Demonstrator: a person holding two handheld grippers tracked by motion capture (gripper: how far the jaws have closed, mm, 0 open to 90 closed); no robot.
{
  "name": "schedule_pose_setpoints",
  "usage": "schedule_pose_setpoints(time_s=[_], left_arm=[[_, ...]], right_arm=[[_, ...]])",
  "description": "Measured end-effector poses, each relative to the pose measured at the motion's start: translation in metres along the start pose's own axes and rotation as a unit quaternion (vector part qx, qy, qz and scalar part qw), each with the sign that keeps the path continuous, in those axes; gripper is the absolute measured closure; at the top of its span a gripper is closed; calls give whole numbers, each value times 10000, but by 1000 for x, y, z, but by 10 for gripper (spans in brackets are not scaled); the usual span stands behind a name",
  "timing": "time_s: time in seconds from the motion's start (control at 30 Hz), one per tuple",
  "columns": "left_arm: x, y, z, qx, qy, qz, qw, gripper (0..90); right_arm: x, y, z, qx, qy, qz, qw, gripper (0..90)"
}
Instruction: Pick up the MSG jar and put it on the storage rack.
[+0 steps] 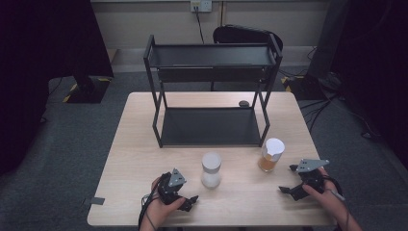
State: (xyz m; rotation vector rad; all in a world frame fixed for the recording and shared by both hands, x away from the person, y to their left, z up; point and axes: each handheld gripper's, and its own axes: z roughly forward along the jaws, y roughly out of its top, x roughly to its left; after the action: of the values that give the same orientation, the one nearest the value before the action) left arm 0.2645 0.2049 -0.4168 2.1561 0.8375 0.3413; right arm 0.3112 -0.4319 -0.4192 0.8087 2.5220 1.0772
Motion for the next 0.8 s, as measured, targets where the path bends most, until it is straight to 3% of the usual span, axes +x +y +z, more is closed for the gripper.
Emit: schedule_pose_setpoints(time_s=[0.4, 0.8], left_arm=[[6, 15, 5, -408, -440, -245, 9979, 18], [7, 32, 15, -619, -643, -285, 9956, 17]], right_arm=[[0, 0, 0, -5, 0, 0, 10000, 0], [0, 0, 0, -6, -2, 0, 10000, 0]])
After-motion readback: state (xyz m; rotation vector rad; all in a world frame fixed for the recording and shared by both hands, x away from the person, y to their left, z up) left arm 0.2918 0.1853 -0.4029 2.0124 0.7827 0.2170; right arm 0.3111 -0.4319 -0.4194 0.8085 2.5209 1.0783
